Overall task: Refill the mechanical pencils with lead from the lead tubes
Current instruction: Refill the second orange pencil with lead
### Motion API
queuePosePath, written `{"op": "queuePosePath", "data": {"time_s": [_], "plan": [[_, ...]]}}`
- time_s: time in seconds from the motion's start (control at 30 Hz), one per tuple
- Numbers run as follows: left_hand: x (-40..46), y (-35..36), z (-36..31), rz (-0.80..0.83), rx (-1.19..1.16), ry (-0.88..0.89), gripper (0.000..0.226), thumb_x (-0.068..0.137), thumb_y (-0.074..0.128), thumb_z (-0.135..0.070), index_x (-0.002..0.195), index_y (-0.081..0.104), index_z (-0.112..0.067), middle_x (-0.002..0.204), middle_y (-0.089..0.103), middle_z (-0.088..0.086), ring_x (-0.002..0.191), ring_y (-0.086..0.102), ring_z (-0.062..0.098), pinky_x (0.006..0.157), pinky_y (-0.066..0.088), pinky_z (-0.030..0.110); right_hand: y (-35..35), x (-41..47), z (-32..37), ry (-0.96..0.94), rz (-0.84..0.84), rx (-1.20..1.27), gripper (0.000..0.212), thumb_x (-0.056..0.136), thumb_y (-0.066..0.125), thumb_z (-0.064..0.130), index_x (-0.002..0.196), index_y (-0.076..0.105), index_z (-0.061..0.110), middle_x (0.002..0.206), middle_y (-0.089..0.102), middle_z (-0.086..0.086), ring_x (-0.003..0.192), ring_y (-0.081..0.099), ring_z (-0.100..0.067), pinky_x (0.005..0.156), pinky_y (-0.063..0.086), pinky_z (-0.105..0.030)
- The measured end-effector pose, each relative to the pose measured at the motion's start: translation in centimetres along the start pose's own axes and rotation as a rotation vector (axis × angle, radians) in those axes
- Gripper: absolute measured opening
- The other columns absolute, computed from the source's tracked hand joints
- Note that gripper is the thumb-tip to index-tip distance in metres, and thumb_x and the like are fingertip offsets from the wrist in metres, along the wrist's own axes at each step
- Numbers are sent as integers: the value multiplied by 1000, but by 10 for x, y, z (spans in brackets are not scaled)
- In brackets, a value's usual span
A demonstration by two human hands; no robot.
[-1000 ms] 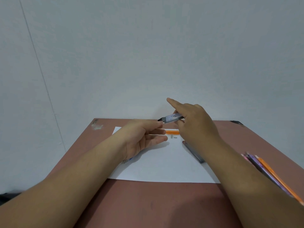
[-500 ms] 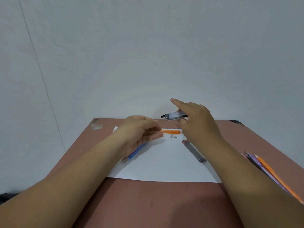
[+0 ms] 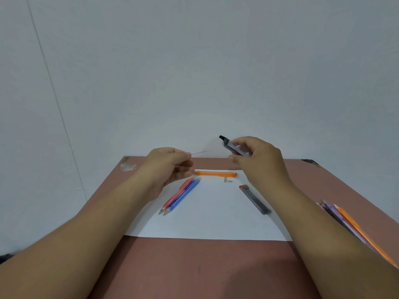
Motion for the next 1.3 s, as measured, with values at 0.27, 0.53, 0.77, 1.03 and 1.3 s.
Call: {"op": "queuePosePath", "data": {"time_s": [0.27,0.53,0.77,1.03,1.3], "plan": [[8,-11,2,-80,128,62,16,98,66,-22,99,74,-9,92,78,8,85,74,21,77,62,35,15,-4,-2,117,132,78,25,81,84,27,100,70,36,95,75,11,88,71,-9,60,59,-41],[7,-10,-1,-87,221,94,15,97,67,-26,96,75,-14,86,78,-3,86,74,16,74,62,31,19,-4,-3,134,153,97,30,78,87,27,103,71,31,92,73,10,73,68,-8,56,50,-26],[8,-11,0,-102,224,90,15,97,67,-27,95,75,-15,85,78,-5,88,74,16,75,63,32,25,-9,0,148,215,166,52,75,90,23,117,62,34,87,76,-1,74,75,-18,63,61,-31],[5,-13,-2,-103,319,116,14,96,68,-30,94,75,-18,86,78,-8,90,73,11,82,62,37,29,-10,4,81,254,-16,68,70,93,32,122,51,49,85,75,1,70,74,-12,71,64,-33],[-5,11,-6,60,666,186,14,87,79,-30,80,79,-19,69,64,3,58,48,7,50,38,14,20,-6,-2,66,203,-80,65,71,91,32,123,55,50,82,72,4,67,70,-5,73,61,-38]]}}
Point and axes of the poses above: each hand's wrist, its own x-axis towards the middle knuckle, its own y-axis out of the palm, z = x × y, the point moved 8 cm from there along x, towards the middle knuckle
